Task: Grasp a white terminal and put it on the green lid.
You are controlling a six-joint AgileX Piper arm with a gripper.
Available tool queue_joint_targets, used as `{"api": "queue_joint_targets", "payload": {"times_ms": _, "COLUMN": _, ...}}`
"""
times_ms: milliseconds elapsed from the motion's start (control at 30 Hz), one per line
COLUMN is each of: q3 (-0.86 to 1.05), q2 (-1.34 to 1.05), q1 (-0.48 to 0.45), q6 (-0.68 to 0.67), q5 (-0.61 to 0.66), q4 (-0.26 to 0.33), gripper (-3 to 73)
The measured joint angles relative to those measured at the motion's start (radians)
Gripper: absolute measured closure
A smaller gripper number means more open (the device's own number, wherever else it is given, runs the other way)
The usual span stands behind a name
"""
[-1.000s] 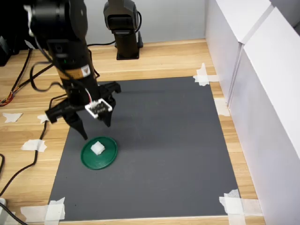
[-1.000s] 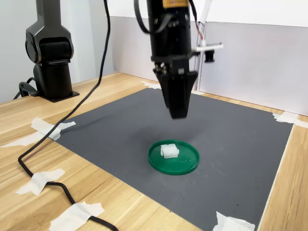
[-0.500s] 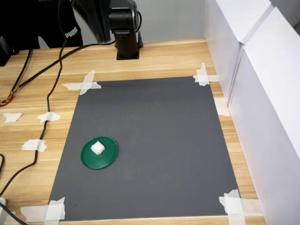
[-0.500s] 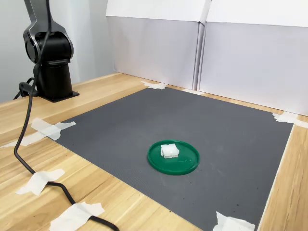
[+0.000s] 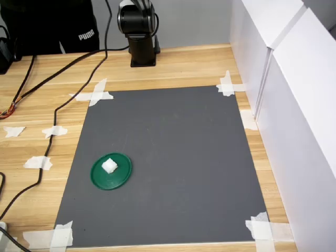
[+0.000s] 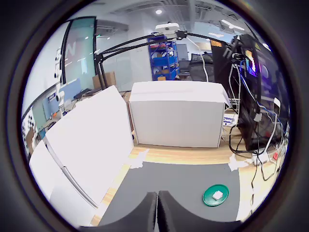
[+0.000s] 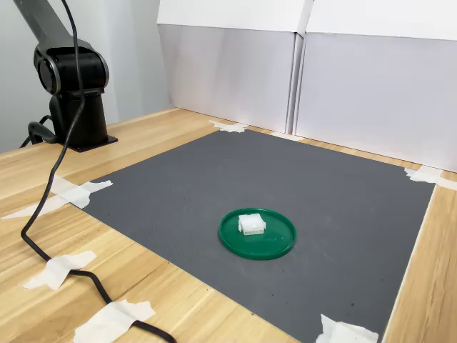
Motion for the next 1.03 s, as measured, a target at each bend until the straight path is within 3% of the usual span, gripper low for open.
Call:
{"api": "queue_joint_targets", "payload": {"times_ms": 167, "q3": 0.17, "q2": -0.149, "q1": 0.0, "q6": 0.0, "q5": -0.094, "q4": 0.075, "gripper": 71.1}}
{"api": "queue_joint_targets", "payload": {"times_ms": 267, "q3": 0.234, "q2": -0.225, "q1": 0.0, "q6": 0.0, "q5": -0.097, "q4": 0.085, "gripper": 71.1}}
{"api": "queue_joint_targets", "payload": {"times_ms": 333, "q3": 0.263, "q2": -0.27, "q1": 0.0, "q6": 0.0, "q5": -0.097, "q4": 0.048, "gripper": 71.1}}
{"api": "queue_joint_targets", "payload": {"times_ms": 500, "q3": 0.297, "q2": -0.347, "q1": 0.0, "q6": 0.0, "q5": -0.098, "q4": -0.138, "gripper": 71.1}}
{"api": "queue_joint_targets", "payload": {"times_ms": 567, "q3": 0.316, "q2": -0.374, "q1": 0.0, "q6": 0.0, "q5": -0.098, "q4": -0.164, "gripper": 71.1}}
{"api": "queue_joint_targets", "payload": {"times_ms": 800, "q3": 0.424, "q2": -0.507, "q1": 0.0, "q6": 0.0, "q5": -0.134, "q4": -0.074, "gripper": 71.1}}
{"api": "queue_joint_targets", "payload": {"times_ms": 1033, "q3": 0.483, "q2": -0.551, "q1": 0.0, "q6": 0.0, "q5": -0.157, "q4": -0.069, "gripper": 71.1}}
